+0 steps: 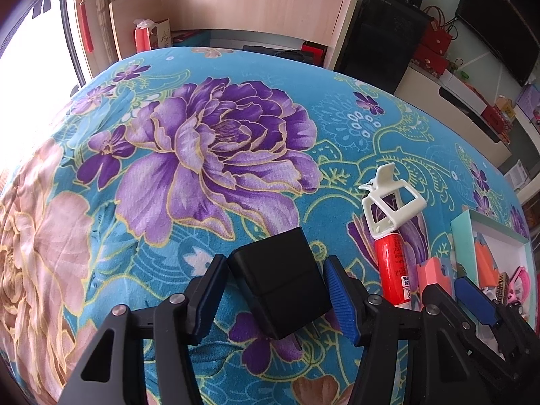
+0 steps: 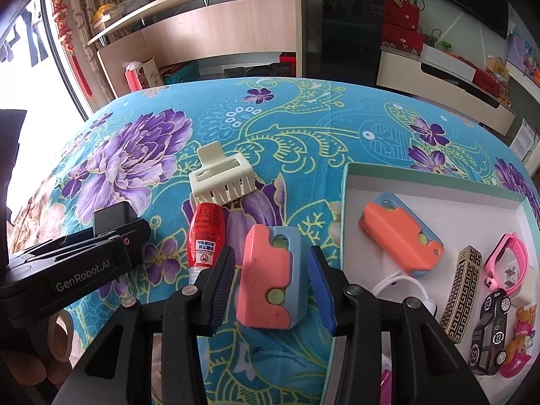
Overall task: Organize rigid objects
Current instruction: 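Grasp the black adapter with left while right grasps the pink-and-blue toy, then carry the black adapter and pink-and-blue toy over the tray with both grippers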
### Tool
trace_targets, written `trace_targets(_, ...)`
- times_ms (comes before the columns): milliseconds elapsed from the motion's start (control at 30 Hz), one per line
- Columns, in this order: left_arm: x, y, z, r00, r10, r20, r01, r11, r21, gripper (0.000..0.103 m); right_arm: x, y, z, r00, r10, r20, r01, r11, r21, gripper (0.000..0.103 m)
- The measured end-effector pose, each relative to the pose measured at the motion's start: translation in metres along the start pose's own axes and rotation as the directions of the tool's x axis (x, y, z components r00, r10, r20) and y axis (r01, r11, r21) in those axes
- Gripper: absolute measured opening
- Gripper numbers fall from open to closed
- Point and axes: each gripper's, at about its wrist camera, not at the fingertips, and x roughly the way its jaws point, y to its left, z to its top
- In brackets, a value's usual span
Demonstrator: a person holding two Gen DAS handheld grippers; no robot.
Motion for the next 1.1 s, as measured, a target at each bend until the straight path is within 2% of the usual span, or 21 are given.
trace_targets(200, -0.002, -0.003, -0.002, 1.0, -0.019, -0.008, 0.019, 1.0, 0.014, 0.061, 0.003, 0.0, -0.001, 1.0, -0.002, -0.015, 0.002, 1.0, 0.003, 0.044)
trace_targets(333, -0.005, -0.005, -0.006, 0.998, -0.054, -0.021, 0.055, 0.998, 0.025, 0.059, 0.002, -0.002, -0.001, 0.999, 0.046, -0.022, -0.045, 0.999, 0.024, 0.044)
trace_targets(433, -0.007, -0.007, -0.011, 0.998, -0.052, -0.028, 0.053, 0.998, 0.046, 0.059, 0.001, -0.005, -0.001, 0.997, 0.068, -0.024, -0.067, 0.997, 0.039, 0.044)
trace_targets(600, -0.01, -0.007, -0.015, 0.998, -0.053, -0.032, 0.054, 0.997, 0.059, 0.059, 0.004, 0.001, -0.002, 0.999, 0.007, -0.037, -0.007, 1.0, -0.002, 0.043)
trace_targets(1100, 0.001, -0.013, -0.015, 0.999, 0.007, -0.033, -0.005, 0.996, 0.085, 0.054, 0.013, 0.014, -0.003, 0.998, -0.043, -0.044, 0.039, 0.996, -0.083, 0.044)
